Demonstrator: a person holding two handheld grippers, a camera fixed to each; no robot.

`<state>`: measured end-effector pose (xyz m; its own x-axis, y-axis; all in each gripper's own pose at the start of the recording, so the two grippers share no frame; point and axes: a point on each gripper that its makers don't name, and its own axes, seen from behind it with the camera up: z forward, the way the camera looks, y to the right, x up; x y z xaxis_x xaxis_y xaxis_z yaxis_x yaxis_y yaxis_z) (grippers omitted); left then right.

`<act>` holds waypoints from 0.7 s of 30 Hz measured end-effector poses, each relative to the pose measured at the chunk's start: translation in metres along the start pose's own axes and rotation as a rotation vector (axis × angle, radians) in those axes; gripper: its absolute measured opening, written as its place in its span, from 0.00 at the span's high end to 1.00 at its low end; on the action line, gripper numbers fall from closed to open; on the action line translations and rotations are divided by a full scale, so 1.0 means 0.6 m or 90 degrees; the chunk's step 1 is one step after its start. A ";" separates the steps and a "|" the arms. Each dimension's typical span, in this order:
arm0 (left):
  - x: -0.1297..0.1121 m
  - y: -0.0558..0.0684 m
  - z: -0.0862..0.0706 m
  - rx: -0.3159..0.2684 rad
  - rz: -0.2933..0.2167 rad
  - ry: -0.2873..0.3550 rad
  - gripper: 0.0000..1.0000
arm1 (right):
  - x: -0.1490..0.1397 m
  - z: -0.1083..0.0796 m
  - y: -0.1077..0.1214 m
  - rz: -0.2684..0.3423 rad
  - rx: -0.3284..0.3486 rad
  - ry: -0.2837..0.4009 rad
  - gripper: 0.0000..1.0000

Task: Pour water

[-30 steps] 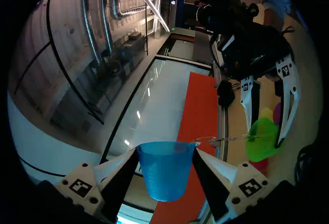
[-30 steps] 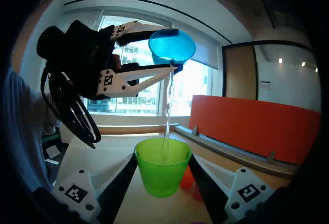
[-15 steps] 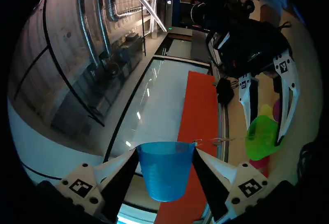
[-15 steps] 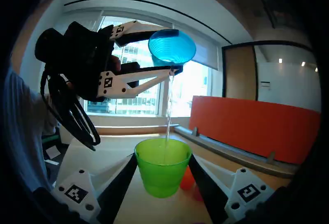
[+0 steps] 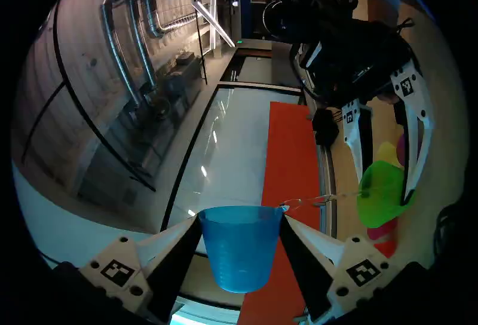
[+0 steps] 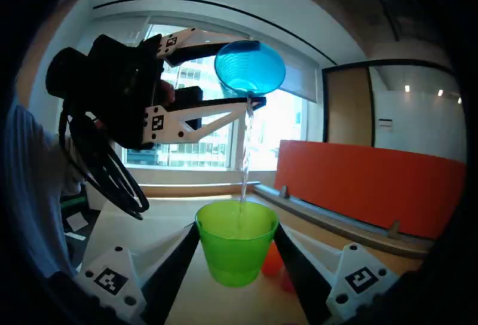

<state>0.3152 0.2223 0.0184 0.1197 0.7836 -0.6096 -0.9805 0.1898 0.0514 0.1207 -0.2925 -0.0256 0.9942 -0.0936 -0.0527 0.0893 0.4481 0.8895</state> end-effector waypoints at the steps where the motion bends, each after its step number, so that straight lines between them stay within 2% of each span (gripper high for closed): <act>1: 0.001 0.001 0.000 0.000 0.003 0.001 0.13 | 0.000 0.000 0.000 0.000 0.000 0.000 0.10; 14: 0.006 -0.010 0.002 0.000 0.047 0.005 0.13 | 0.000 -0.002 0.002 -0.001 -0.003 0.001 0.10; 21: 0.008 -0.010 -0.002 0.002 0.071 0.005 0.13 | 0.002 -0.004 0.002 0.000 -0.003 0.002 0.10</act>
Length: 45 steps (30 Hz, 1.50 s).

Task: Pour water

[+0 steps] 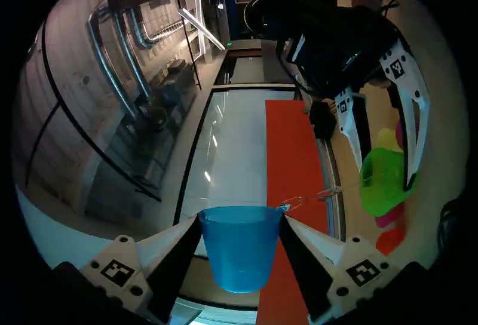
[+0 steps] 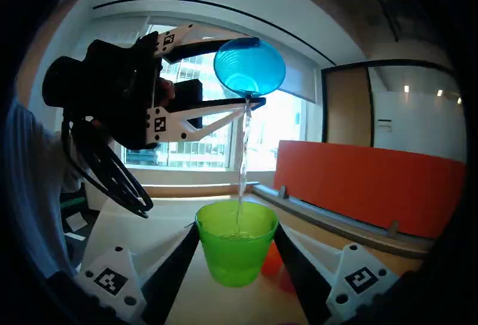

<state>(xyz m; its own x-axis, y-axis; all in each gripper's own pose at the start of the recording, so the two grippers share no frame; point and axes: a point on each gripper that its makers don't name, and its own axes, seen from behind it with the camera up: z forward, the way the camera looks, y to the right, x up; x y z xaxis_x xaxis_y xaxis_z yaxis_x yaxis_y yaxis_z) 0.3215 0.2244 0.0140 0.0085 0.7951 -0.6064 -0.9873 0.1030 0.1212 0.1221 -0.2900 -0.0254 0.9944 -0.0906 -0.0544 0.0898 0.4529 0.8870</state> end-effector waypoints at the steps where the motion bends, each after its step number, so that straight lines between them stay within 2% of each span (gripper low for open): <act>1: 0.001 0.000 -0.001 0.000 0.003 0.000 0.13 | 0.000 0.000 0.000 0.000 0.000 0.000 0.10; 18: 0.002 -0.002 0.002 0.001 0.069 0.003 0.13 | 0.002 0.001 0.001 0.001 0.000 0.003 0.10; 29: 0.009 0.007 0.001 0.003 0.091 0.008 0.13 | 0.004 0.001 0.001 0.002 -0.001 0.004 0.10; 38: 0.009 0.003 0.003 0.005 0.079 0.010 0.13 | 0.003 0.002 0.001 0.001 0.000 0.005 0.10; 41: 0.007 0.001 0.003 0.005 0.066 0.008 0.13 | 0.004 0.002 0.002 0.002 0.000 0.006 0.10; 45: -0.002 -0.001 0.003 0.006 0.034 0.004 0.13 | 0.005 0.003 0.003 0.002 -0.002 0.007 0.10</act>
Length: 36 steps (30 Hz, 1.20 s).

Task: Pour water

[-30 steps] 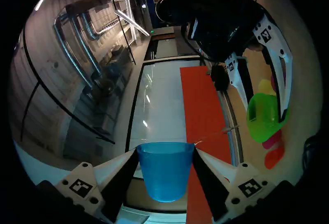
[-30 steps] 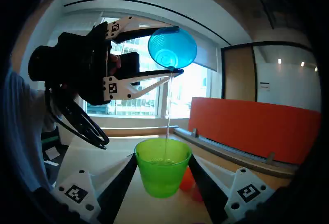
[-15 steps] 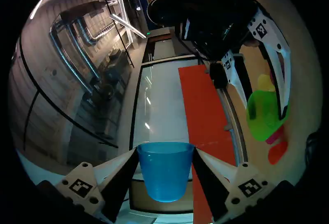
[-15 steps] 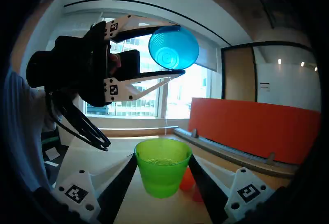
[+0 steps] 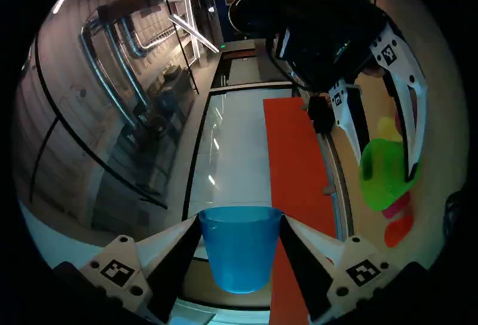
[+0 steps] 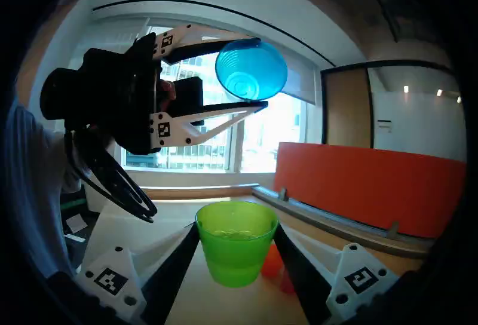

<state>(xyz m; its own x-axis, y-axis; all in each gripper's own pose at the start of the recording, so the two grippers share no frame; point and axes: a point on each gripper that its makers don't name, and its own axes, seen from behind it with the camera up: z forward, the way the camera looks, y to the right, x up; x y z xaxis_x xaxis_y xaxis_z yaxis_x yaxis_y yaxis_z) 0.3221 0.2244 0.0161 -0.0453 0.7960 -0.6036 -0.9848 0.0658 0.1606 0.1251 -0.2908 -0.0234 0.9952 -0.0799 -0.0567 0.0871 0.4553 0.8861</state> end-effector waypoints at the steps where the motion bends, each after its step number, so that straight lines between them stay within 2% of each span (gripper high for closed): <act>1: -0.003 0.000 0.000 0.000 -0.011 -0.002 0.13 | 0.000 0.000 0.000 0.000 0.000 0.000 0.10; 5: -0.015 0.005 0.001 0.000 -0.069 -0.010 0.13 | 0.002 -0.002 0.001 0.000 -0.002 0.001 0.10; 14: -0.033 0.030 0.000 -0.013 -0.228 -0.027 0.13 | 0.005 -0.009 0.004 -0.001 -0.008 0.002 0.10; 17: -0.042 0.042 0.002 -0.022 -0.274 -0.037 0.13 | 0.008 -0.011 0.004 0.000 -0.009 0.004 0.10; 21: -0.055 0.057 0.002 -0.030 -0.351 -0.052 0.13 | 0.011 -0.014 0.005 0.001 -0.011 0.005 0.10; 32: -0.060 0.061 -0.009 -0.028 -0.549 -0.048 0.13 | 0.014 -0.022 0.010 0.001 -0.018 0.008 0.10; 36: -0.068 0.065 -0.009 -0.026 -0.637 -0.054 0.13 | 0.019 -0.026 0.009 0.000 -0.019 0.010 0.10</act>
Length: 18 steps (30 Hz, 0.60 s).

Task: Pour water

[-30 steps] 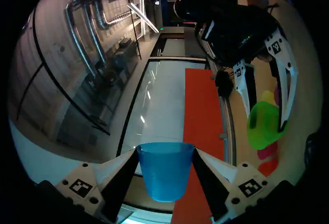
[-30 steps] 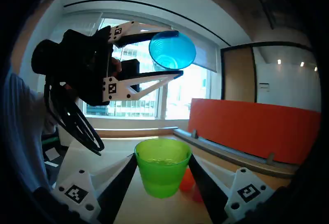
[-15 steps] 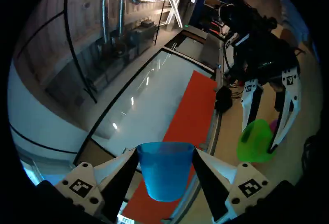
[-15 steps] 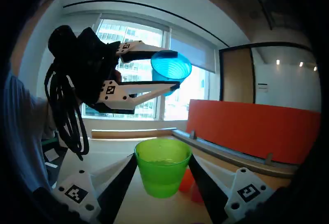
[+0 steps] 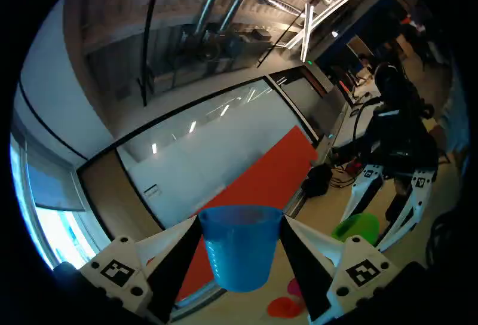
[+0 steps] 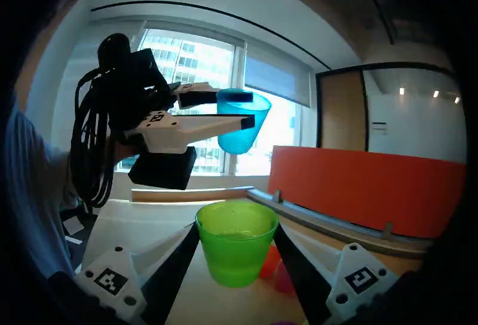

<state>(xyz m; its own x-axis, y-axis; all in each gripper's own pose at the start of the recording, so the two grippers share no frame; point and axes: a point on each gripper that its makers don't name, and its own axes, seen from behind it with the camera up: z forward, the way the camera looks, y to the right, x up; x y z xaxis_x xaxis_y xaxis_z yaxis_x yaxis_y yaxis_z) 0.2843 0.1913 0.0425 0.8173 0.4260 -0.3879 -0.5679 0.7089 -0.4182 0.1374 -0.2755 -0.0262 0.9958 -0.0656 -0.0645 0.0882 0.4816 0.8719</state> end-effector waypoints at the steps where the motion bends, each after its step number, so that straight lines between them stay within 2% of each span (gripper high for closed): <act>1: -0.002 -0.002 0.000 0.000 -0.022 -0.002 0.13 | 0.001 -0.001 0.000 -0.001 0.000 0.000 0.10; 8: -0.013 -0.012 -0.001 -0.016 -0.194 -0.011 0.13 | 0.003 -0.006 0.001 -0.003 -0.003 0.003 0.10; 11: -0.019 -0.010 -0.002 -0.030 -0.251 -0.016 0.12 | 0.004 -0.009 0.001 -0.002 -0.003 0.003 0.10; 14: -0.026 -0.004 -0.005 -0.047 -0.282 -0.029 0.12 | 0.006 -0.011 0.002 -0.003 -0.004 0.003 0.10; 18: -0.034 0.000 -0.007 -0.060 -0.301 -0.046 0.12 | 0.008 -0.012 0.002 -0.004 -0.005 0.003 0.10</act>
<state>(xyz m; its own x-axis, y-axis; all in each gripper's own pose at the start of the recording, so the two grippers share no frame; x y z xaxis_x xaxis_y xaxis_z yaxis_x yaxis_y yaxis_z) 0.2670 0.1801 0.0468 0.9907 0.1102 -0.0803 -0.1363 0.7818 -0.6085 0.1423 -0.2688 -0.0290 0.9953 -0.0650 -0.0717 0.0944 0.4879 0.8678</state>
